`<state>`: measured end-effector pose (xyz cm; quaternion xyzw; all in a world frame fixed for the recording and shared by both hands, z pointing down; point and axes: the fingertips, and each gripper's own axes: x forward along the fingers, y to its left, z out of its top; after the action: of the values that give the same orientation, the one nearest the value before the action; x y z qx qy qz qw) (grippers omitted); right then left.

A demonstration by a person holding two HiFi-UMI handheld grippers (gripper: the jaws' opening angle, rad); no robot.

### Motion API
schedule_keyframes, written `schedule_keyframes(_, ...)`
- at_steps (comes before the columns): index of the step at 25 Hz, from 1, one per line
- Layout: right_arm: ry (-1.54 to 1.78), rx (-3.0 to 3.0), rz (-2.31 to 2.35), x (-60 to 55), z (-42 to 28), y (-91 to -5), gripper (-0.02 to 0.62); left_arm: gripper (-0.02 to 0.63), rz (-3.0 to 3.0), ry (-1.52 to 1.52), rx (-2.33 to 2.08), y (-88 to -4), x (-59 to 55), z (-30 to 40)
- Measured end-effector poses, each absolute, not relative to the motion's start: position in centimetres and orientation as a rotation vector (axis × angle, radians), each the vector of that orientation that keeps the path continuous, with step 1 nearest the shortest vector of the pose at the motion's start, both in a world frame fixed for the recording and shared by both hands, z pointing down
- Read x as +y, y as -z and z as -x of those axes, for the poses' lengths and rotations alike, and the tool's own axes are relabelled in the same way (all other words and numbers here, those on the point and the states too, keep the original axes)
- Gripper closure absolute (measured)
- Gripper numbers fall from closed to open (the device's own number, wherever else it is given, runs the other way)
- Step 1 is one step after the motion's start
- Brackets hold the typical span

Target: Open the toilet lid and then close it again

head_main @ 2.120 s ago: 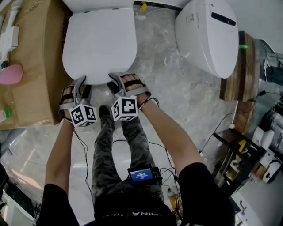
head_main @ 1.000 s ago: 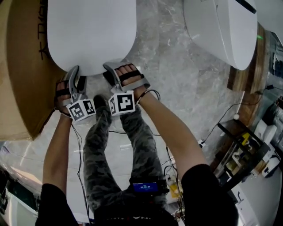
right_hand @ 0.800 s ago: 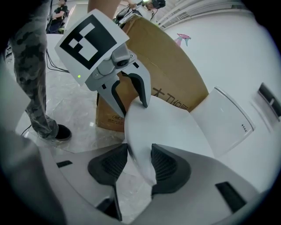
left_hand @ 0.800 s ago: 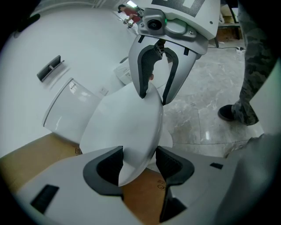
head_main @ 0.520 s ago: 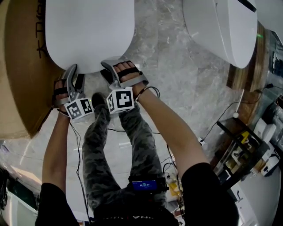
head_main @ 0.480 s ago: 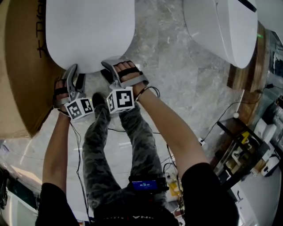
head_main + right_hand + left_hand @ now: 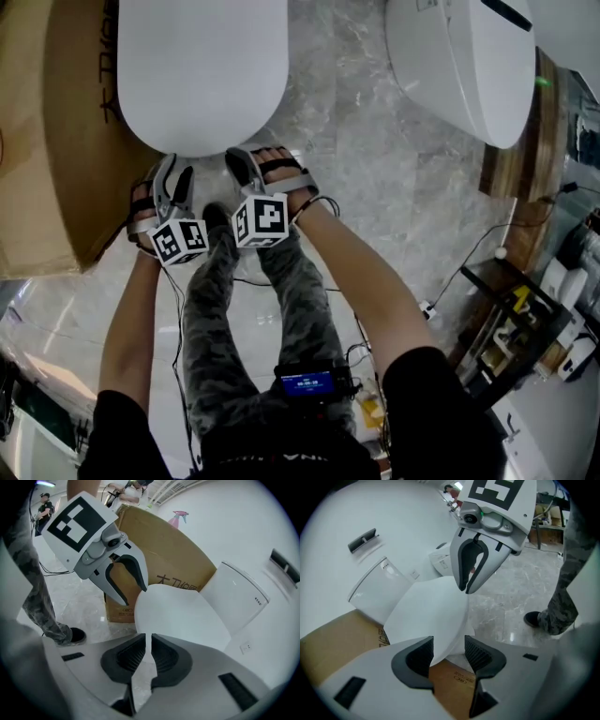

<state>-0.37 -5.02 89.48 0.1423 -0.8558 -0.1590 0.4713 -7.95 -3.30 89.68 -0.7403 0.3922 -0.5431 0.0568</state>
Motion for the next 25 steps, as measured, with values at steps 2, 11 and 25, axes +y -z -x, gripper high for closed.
schedule_keyframes(2,0.382,-2.089,-0.357,-5.0,0.7,-87.8,0.554,0.438,2.272,1.604,1.224,-87.8,-3.7,7.9)
schedule_keyframes(11,0.129,-2.129,-0.605,-9.8,0.5,-76.1,0.578,0.595,2.457,1.255,1.508,-73.8,-9.3,7.0)
schedule_keyframes(25,-0.345,-2.255,-0.809,-10.2,-0.9,-57.3,0.581,0.597,2.789,0.753,1.707,-52.5,-9.3,4.9)
